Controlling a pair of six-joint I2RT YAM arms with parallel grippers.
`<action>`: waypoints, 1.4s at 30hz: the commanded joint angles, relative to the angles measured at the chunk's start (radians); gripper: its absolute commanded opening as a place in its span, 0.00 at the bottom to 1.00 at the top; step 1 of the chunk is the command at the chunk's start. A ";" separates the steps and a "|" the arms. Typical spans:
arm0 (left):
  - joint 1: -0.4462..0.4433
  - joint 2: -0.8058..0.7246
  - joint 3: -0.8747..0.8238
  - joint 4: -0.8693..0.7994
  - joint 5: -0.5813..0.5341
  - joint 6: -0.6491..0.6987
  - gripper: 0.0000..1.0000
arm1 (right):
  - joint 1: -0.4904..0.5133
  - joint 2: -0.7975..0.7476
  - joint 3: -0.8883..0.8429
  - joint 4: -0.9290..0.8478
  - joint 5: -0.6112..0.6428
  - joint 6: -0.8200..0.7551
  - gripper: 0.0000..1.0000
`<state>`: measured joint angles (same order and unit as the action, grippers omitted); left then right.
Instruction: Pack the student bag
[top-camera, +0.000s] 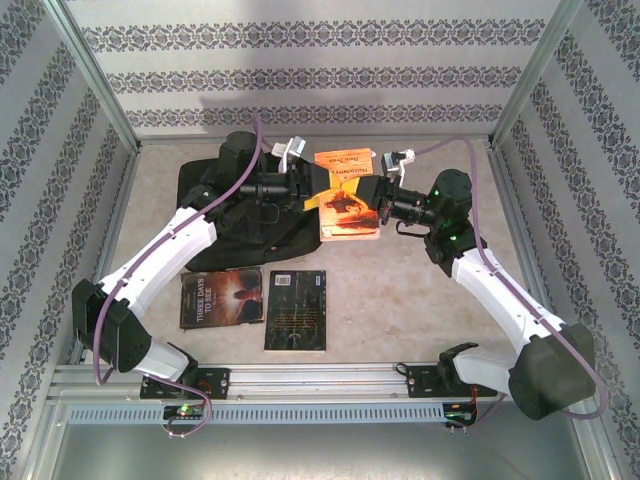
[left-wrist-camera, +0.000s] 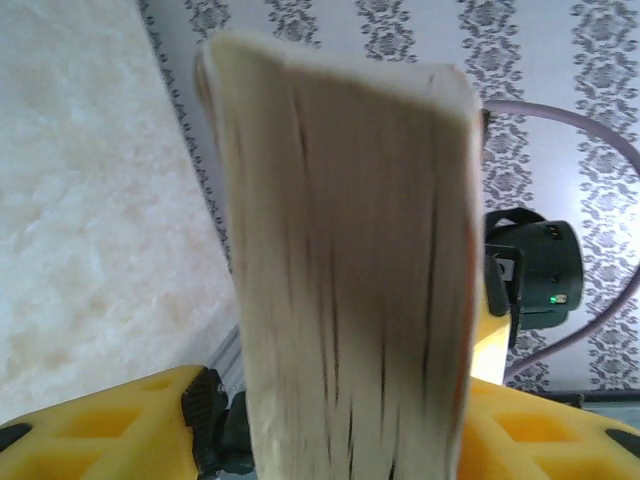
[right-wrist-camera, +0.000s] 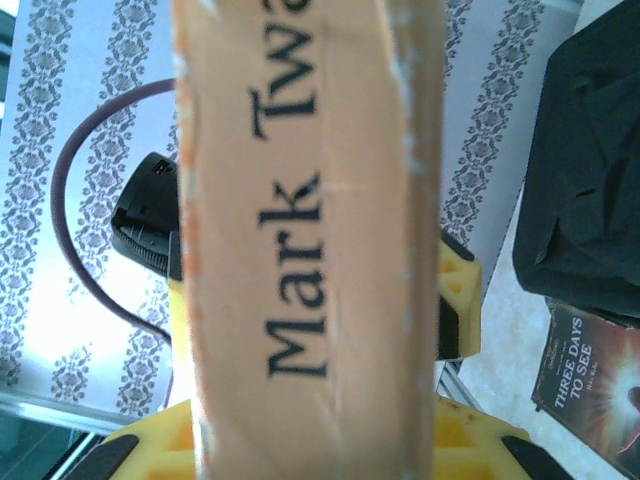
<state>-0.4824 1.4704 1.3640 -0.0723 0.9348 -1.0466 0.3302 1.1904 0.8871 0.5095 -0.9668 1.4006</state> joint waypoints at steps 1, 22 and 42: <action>0.009 -0.041 -0.010 0.165 0.024 -0.055 0.55 | 0.013 -0.024 -0.005 0.102 -0.054 0.030 0.00; 0.017 -0.064 -0.077 0.318 -0.098 -0.147 0.00 | 0.001 -0.075 0.010 -0.252 0.048 -0.178 0.48; 0.023 -0.079 -0.088 0.509 -0.615 -0.357 0.00 | 0.093 -0.075 -0.057 0.094 0.567 0.096 0.93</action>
<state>-0.4625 1.4048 1.2716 0.2970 0.3775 -1.3457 0.4156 1.0695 0.8028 0.4679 -0.5045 1.4254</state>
